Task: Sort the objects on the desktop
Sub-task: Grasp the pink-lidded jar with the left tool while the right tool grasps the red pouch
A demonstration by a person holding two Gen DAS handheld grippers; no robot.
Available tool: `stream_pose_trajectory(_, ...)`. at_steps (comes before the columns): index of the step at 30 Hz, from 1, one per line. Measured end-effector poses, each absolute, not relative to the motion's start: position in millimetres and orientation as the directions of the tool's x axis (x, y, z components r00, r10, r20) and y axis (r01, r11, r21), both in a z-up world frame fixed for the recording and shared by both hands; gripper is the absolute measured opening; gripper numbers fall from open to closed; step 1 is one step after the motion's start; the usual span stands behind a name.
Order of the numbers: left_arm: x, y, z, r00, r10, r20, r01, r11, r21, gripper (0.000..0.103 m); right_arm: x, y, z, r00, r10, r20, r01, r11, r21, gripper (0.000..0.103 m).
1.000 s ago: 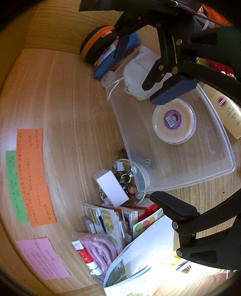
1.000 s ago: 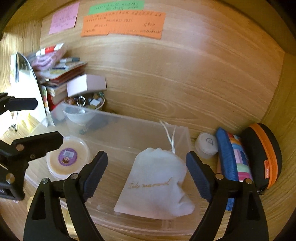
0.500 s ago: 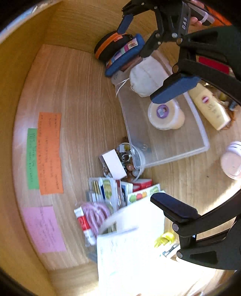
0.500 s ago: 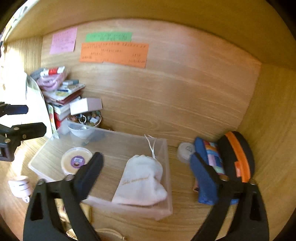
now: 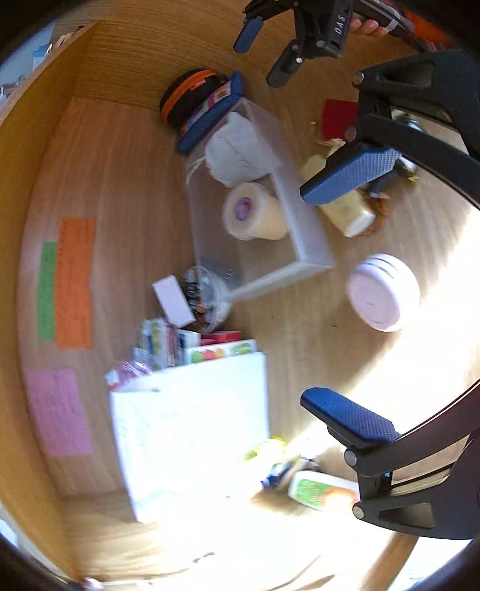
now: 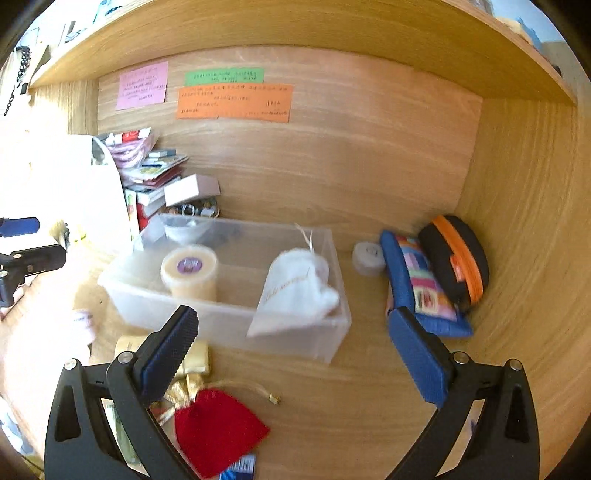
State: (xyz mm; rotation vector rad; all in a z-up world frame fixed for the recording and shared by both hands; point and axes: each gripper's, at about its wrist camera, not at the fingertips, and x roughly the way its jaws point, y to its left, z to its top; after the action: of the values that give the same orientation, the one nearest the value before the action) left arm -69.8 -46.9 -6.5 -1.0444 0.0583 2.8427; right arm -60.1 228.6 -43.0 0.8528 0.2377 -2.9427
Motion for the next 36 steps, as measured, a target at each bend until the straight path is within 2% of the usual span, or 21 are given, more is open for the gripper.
stream_pose_trajectory(9,-61,-70,-55,-0.670,0.129,-0.731,-0.095,-0.992,-0.087,0.101,-32,237,-68,-0.816,-0.021,-0.578,0.089,-0.992,-0.090,0.103)
stream_pose_trajectory(18,-70,-60,-90,-0.617,0.100,-0.781,-0.082,-0.995,-0.062,0.101,-39,225,-109,-0.706,-0.124,-0.697,0.191,-0.981,-0.019,0.103)
stream_pose_trajectory(25,-80,-61,-101,-0.604,0.085,-0.793,-0.076,-0.996,-0.049,0.101,-47,212,-120,-0.673,-0.129,-0.728,0.235,-0.971,-0.046,0.102)
stream_pose_trajectory(28,-84,-60,-102,-0.599,0.091,-0.796,-0.084,-0.995,-0.050,0.101,-53,207,-126,-0.650,-0.127,-0.749,0.257,-0.965,-0.059,0.101)
stream_pose_trajectory(36,-95,-61,-98,-0.615,0.112,-0.780,-0.079,-0.994,-0.080,0.101,-64,198,-132,-0.604,-0.182,-0.776,0.317,-0.948,-0.025,0.085)
